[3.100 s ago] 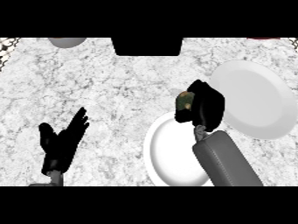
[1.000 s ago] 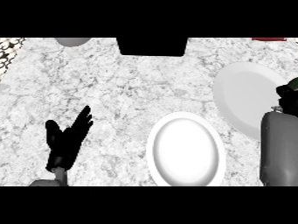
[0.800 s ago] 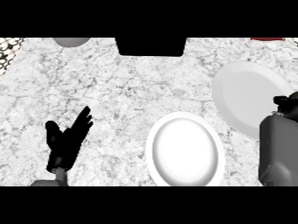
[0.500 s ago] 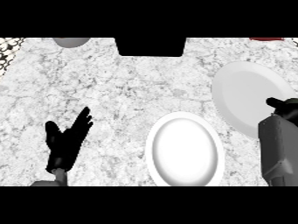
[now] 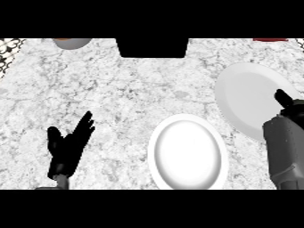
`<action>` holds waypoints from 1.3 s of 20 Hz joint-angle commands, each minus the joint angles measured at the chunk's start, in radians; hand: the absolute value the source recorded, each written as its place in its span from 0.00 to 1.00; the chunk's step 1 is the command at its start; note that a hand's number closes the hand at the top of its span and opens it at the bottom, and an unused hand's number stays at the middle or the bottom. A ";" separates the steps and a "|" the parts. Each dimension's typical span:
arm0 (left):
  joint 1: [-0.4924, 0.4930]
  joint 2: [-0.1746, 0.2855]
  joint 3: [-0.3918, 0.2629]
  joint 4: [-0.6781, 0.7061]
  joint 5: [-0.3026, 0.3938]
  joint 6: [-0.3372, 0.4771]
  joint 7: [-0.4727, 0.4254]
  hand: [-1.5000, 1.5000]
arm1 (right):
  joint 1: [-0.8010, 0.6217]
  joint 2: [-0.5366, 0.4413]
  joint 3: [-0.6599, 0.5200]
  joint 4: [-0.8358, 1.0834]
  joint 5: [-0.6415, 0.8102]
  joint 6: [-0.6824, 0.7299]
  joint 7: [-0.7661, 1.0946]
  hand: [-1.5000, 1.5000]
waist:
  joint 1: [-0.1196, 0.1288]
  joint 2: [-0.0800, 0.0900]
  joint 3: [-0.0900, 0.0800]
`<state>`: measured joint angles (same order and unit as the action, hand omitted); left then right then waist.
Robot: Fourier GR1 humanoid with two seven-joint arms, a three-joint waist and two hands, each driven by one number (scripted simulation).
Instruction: Pick the squash from the plate and place it in the plate
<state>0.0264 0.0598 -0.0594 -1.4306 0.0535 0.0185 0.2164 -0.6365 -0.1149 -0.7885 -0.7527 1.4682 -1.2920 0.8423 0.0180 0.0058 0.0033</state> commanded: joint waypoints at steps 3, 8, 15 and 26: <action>-0.030 0.012 0.051 0.048 0.022 0.005 -0.002 0.50 | 0.104 0.110 0.115 -0.184 -0.156 -0.184 -0.013 0.00 | -0.037 -0.012 -0.003; -0.024 0.025 0.043 -0.003 0.027 -0.010 0.028 0.50 | 0.274 0.114 0.416 -0.335 -0.341 -0.202 0.020 0.00 | -0.022 -0.014 -0.002; -0.030 -0.003 0.029 0.045 -0.004 0.011 -0.022 0.50 | 0.531 0.115 0.749 -0.532 -0.374 -0.204 0.110 0.00 | -0.022 -0.010 -0.004; 0.035 0.001 0.012 -0.019 0.001 -0.008 0.001 0.50 | 0.621 0.115 0.848 -0.570 -0.158 -0.160 0.362 0.00 | -0.016 -0.008 -0.005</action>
<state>0.0376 0.0706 -0.0312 -1.4298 0.0631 0.0053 0.2102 -0.0264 -0.0005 0.0392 -1.3052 1.2501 -1.4416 1.1099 0.0000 -0.0025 -0.0012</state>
